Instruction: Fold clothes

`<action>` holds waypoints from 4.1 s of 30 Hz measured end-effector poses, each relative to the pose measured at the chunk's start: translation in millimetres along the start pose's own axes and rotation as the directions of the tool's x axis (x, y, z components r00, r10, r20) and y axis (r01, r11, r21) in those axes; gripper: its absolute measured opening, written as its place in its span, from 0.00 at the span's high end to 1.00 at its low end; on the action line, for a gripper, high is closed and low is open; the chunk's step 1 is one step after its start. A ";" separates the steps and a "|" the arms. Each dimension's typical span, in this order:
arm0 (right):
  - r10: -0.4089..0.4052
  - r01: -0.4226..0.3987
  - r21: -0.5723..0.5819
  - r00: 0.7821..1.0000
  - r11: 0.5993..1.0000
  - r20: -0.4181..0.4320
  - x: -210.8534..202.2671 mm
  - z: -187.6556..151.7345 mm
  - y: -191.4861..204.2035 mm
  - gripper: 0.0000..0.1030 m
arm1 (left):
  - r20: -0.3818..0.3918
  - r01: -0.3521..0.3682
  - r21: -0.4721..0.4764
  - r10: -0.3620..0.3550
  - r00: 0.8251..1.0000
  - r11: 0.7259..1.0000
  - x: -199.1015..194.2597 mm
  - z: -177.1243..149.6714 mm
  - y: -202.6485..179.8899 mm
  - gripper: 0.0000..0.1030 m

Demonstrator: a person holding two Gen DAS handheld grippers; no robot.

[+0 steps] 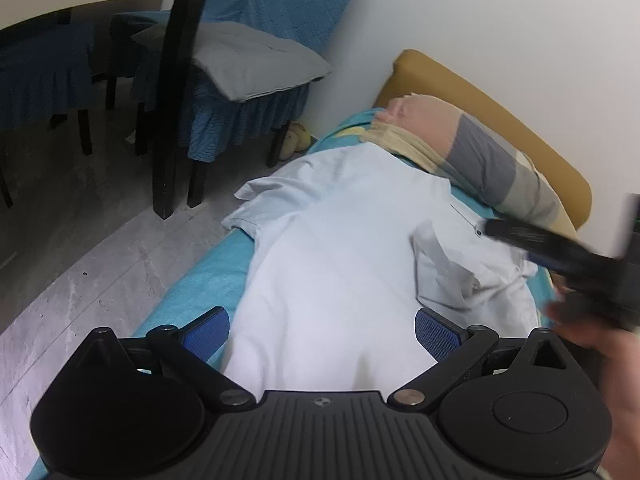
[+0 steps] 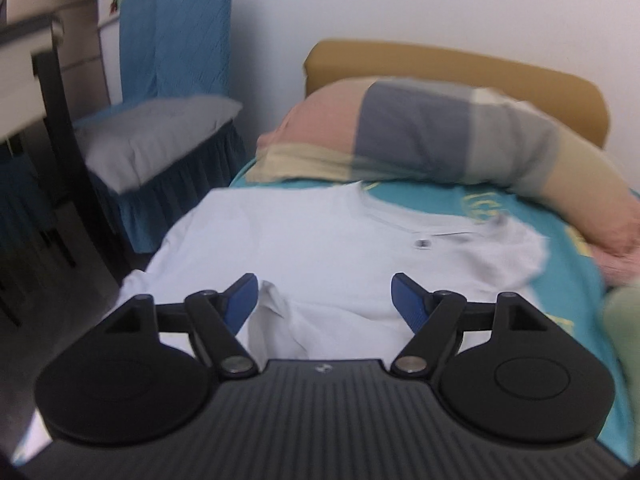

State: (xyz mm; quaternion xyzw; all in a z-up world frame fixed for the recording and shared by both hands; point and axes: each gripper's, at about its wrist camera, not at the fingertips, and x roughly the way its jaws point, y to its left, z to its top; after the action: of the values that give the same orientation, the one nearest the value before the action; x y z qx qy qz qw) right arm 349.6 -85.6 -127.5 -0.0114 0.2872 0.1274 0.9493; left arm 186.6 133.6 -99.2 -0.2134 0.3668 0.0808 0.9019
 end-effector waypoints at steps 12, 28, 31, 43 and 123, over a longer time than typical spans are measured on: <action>-0.051 0.030 0.287 0.997 0.957 0.063 -253.9 -86.7 -76.7 0.27 | 0.004 0.081 0.237 -0.084 0.996 0.968 -61.8 -50.1 -54.2 0.03; -0.206 0.091 0.501 0.962 0.861 0.179 -369.7 -166.9 -175.5 0.27 | -0.339 0.392 0.420 -0.260 0.904 0.818 -96.2 -197.0 -182.1 0.16; -0.225 0.097 0.560 0.960 0.823 0.165 -365.7 -176.3 -195.1 0.27 | -0.374 0.424 0.462 -0.262 0.890 0.779 -91.7 -224.3 -204.1 0.22; -0.200 0.077 0.653 0.973 0.753 0.116 -348.0 -200.7 -223.9 0.26 | -0.379 0.380 0.733 -0.125 0.917 0.564 -65.8 -309.4 -256.2 0.85; 0.109 -0.100 0.081 0.987 0.992 -0.118 -108.8 -36.6 -54.7 0.41 | -0.033 0.195 0.435 -0.200 0.979 0.879 -100.9 -77.6 -94.7 0.13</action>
State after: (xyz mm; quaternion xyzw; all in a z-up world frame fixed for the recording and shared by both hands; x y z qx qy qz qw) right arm 256.0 -167.6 -101.2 0.0314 0.3493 0.1653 0.9218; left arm 94.1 15.3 -47.8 -0.0421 0.3462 -0.0942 0.9325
